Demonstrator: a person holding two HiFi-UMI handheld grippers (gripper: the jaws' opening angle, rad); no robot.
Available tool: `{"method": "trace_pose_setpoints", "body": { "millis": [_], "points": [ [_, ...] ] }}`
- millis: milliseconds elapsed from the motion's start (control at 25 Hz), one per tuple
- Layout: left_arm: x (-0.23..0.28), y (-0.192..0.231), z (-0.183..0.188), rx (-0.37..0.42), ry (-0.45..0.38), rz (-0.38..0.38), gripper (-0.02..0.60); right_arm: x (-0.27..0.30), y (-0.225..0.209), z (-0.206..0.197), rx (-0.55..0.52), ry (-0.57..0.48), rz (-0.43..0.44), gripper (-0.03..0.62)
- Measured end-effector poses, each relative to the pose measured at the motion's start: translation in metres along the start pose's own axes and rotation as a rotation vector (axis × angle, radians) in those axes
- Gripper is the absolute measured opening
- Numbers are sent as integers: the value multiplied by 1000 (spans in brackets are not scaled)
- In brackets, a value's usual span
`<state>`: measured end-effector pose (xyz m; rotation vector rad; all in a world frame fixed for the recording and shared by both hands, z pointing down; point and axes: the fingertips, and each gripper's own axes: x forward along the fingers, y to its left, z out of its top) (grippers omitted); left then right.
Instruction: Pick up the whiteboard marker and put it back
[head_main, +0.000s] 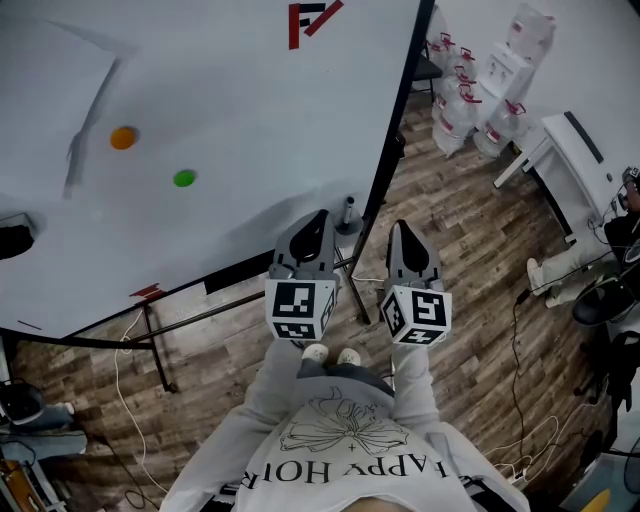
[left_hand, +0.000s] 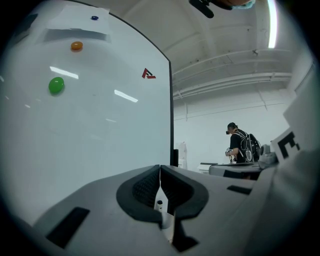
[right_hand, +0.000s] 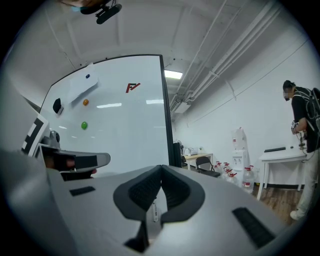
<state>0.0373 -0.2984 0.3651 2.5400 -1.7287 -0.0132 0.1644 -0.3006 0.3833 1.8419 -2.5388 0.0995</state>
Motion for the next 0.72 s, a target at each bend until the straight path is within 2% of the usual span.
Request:
{"method": "trace_pose_setpoints", "body": {
  "millis": [720],
  "points": [
    [-8, -1, 8, 7, -12, 0, 8, -6, 7, 2, -12, 4, 15, 3]
  ]
}}
